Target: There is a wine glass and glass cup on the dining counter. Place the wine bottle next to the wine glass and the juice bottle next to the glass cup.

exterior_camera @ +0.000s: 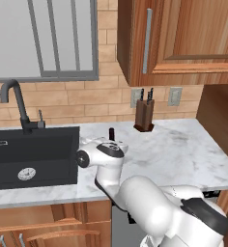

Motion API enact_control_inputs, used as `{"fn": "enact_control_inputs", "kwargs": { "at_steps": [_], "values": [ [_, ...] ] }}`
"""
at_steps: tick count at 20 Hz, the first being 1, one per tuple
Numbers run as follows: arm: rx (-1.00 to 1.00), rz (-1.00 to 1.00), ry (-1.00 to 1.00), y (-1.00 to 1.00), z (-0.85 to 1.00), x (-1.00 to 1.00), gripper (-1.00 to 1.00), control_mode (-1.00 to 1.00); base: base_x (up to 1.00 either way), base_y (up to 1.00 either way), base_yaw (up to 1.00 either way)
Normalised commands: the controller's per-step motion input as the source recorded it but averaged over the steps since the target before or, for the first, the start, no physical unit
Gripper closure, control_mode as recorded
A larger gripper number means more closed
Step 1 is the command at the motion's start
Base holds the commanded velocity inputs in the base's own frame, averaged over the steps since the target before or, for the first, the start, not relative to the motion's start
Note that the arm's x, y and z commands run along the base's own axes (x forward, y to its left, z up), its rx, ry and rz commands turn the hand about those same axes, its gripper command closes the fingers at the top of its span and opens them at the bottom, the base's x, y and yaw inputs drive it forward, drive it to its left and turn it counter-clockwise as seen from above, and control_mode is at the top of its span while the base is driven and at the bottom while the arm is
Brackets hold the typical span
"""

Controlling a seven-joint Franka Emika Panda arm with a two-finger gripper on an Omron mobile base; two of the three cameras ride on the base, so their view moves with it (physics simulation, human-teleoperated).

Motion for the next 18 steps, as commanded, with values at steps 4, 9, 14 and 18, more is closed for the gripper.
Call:
{"fn": "enact_control_inputs", "kwargs": {
  "at_steps": [4,9,14,18],
  "values": [
    [-0.03,0.00,0.04,0.00,-0.17,0.00,-1.00,-1.00,0.00,0.00,0.00],
    [-0.03,0.00,0.01,-0.09,-0.16,0.00,-1.00,-1.00,0.00,0.00,0.00],
    [-0.03,0.00,0.00,-0.24,-0.09,0.00,-1.00,-1.00,0.00,0.00,0.00],
    [-0.04,0.00,0.00,-0.25,-0.11,0.00,1.00,-1.00,0.00,0.00,0.00]
  ]
}}
